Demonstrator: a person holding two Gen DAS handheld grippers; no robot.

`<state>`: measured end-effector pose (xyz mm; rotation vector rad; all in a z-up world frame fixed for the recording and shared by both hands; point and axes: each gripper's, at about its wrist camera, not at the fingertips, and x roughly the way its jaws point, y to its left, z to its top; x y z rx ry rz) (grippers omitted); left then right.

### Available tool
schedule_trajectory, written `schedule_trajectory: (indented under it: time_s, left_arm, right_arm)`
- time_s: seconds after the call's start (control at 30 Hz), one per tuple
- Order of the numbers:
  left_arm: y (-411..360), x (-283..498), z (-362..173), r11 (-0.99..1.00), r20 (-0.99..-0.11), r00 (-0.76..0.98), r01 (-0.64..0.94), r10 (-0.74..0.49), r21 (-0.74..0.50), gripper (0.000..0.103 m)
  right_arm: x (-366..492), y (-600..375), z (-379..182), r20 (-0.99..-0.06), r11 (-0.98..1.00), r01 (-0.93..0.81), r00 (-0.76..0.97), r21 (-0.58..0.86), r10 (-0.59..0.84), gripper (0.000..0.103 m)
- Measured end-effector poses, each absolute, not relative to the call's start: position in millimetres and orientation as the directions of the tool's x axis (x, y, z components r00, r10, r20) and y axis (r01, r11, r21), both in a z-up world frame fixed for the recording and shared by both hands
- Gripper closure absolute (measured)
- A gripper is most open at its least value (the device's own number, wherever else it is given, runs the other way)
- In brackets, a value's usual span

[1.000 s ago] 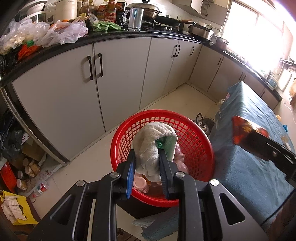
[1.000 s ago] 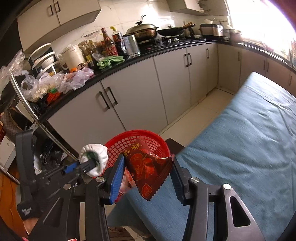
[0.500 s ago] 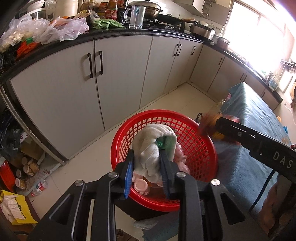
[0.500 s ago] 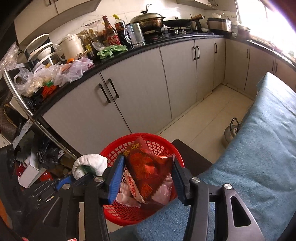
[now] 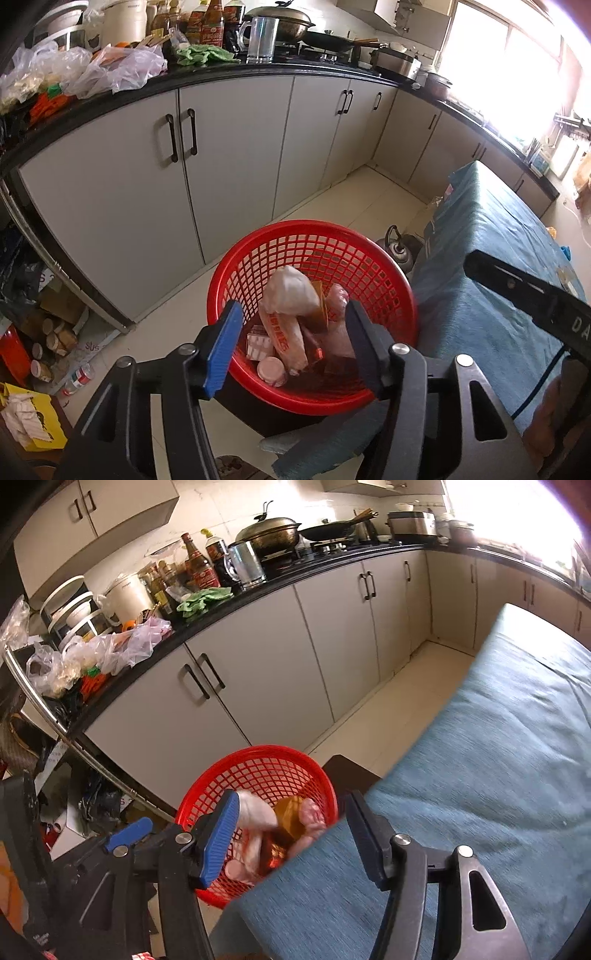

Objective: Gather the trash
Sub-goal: 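Move both tools away from the basket back over the table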

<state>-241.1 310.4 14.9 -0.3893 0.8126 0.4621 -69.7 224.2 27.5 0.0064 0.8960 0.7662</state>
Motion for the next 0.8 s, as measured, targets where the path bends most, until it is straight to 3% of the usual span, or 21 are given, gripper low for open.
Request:
schedule_trajectory:
  time_s: [0.43, 0.8]
  left_arm:
    - [279.0, -244.8, 35.5, 0.853, -0.741, 0.610, -0.513, 0.279, -0.101, 0.036]
    - [245.2, -245.1, 52.5, 0.882, -0.721, 0.629, -0.468, 0.292, -0.052, 0.036]
  right_arm:
    - [-88.8, 179.0, 36.3, -0.674, 0.753, -0.572, 0.418, 0.325, 0.609, 0.035]
    - [-94.1, 122.0, 39.6, -0.662, 0.787, -0.514, 0.463, 0.341, 0.589, 0.034]
